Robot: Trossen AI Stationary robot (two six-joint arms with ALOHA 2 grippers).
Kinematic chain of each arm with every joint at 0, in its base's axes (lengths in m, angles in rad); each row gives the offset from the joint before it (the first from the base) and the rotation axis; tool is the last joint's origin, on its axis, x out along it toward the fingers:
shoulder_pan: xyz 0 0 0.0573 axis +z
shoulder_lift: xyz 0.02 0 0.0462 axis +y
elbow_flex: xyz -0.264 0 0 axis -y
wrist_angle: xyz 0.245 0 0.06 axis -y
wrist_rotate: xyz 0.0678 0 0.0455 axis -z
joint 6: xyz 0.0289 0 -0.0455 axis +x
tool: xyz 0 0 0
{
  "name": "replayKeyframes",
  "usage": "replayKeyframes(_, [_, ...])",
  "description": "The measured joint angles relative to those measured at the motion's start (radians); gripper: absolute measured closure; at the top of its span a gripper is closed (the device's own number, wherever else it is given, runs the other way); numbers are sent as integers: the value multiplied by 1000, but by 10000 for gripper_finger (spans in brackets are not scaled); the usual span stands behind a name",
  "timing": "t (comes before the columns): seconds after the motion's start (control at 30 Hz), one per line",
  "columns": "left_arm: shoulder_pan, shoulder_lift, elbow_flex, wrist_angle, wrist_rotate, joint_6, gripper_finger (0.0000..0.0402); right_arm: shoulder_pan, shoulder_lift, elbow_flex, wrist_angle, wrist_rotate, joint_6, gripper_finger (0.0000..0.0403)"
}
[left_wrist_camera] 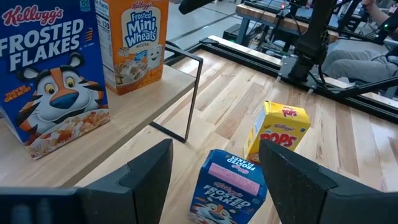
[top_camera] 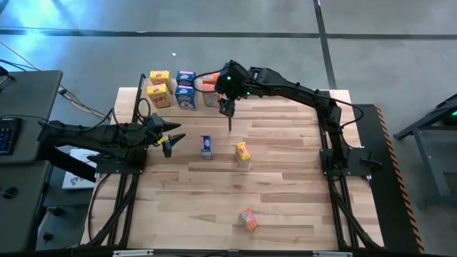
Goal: Stack cereal on shelf
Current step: Put the top orange cereal box on the shelf aligned with the other orange cereal box, then put the yellow cereal box on the shelf aligned with the other yellow cereal boxes
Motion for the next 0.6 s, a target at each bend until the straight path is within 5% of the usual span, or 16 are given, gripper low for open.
replayKeyframes(0.6, [0,0,0,1,0,-1,172,18,-32,0,-52,76,-1,163])
